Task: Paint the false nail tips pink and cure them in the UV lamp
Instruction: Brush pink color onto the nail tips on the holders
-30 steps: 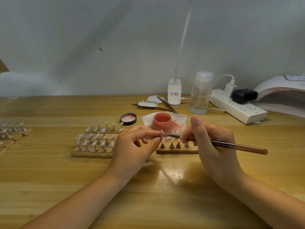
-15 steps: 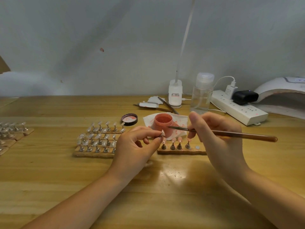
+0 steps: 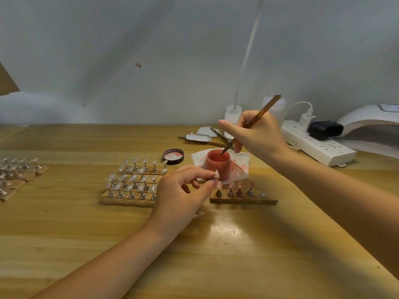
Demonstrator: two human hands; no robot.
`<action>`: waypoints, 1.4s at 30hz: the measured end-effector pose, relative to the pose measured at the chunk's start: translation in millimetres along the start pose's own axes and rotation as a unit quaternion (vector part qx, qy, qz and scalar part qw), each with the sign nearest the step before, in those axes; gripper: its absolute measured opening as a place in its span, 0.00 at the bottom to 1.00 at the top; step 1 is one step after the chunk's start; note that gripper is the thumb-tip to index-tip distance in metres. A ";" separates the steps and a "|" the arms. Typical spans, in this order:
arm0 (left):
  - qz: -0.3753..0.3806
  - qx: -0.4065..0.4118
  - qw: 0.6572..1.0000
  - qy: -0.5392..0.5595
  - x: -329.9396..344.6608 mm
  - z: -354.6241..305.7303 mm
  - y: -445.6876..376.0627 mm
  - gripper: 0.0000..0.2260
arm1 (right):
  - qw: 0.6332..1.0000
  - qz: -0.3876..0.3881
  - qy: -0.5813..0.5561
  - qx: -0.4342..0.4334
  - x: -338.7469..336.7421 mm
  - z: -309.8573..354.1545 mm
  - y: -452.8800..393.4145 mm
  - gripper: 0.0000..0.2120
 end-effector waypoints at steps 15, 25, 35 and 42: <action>0.001 0.002 1.000 0.004 0.1 0.1 -0.7 0.10 | 0.987 0.080 0.140 0.008 25.9 -2.4 -9.8 0.19; 0.006 -0.011 1.000 -0.005 -0.2 -0.7 0.0 0.09 | 0.989 -0.021 -0.053 0.139 -6.7 -22.4 -11.0 0.20; 0.006 -0.015 1.000 -0.005 -0.1 -0.7 0.1 0.08 | 0.985 -0.031 -0.050 0.160 -22.7 -29.3 -4.0 0.18; 0.006 -0.013 1.000 -0.006 -0.5 -0.2 -0.1 0.07 | 0.977 -0.059 -0.094 0.184 -27.8 -32.5 -2.2 0.17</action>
Point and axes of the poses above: each hand's wrist, its own y-axis away from the middle knuckle, its own x-axis out of the palm, z = x × y, the point moved 5 cm from there along -y, towards the middle knuckle
